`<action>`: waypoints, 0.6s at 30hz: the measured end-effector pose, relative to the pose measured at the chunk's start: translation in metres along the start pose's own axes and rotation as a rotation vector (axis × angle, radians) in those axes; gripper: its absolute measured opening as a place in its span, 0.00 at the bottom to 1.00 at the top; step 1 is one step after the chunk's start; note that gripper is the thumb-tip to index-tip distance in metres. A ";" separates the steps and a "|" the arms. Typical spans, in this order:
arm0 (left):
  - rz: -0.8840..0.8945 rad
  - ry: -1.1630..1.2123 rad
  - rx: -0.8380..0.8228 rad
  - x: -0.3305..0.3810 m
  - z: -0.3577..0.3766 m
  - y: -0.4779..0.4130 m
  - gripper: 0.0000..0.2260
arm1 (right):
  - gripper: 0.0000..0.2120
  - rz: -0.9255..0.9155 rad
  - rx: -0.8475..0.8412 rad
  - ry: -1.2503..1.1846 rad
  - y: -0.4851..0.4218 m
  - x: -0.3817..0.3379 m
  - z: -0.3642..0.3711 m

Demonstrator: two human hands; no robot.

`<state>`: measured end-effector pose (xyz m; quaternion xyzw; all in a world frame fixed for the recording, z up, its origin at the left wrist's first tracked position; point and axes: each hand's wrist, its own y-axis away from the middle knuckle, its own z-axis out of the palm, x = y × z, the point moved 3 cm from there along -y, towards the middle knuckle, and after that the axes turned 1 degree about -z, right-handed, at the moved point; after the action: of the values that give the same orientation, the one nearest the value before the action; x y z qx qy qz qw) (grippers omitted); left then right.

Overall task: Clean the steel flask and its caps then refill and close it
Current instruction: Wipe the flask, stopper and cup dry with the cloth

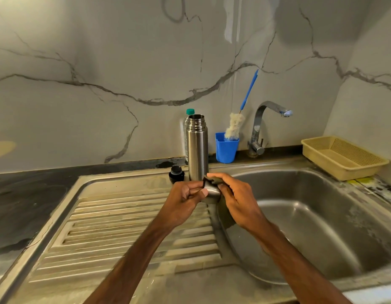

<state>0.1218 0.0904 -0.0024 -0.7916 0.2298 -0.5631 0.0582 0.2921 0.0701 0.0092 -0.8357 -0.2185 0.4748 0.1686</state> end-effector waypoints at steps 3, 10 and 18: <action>-0.023 0.007 0.022 -0.001 -0.004 0.000 0.08 | 0.21 -0.101 -0.047 0.028 0.005 -0.007 0.003; -0.111 0.191 -0.063 0.009 -0.005 0.007 0.11 | 0.14 0.365 0.132 -0.549 -0.004 0.021 -0.001; -0.140 0.389 0.144 0.009 -0.008 0.007 0.08 | 0.11 0.608 0.208 -0.712 0.002 0.021 0.011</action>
<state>0.1148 0.0811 0.0059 -0.6760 0.1404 -0.7227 0.0299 0.2923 0.0798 -0.0121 -0.6257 0.0403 0.7788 0.0196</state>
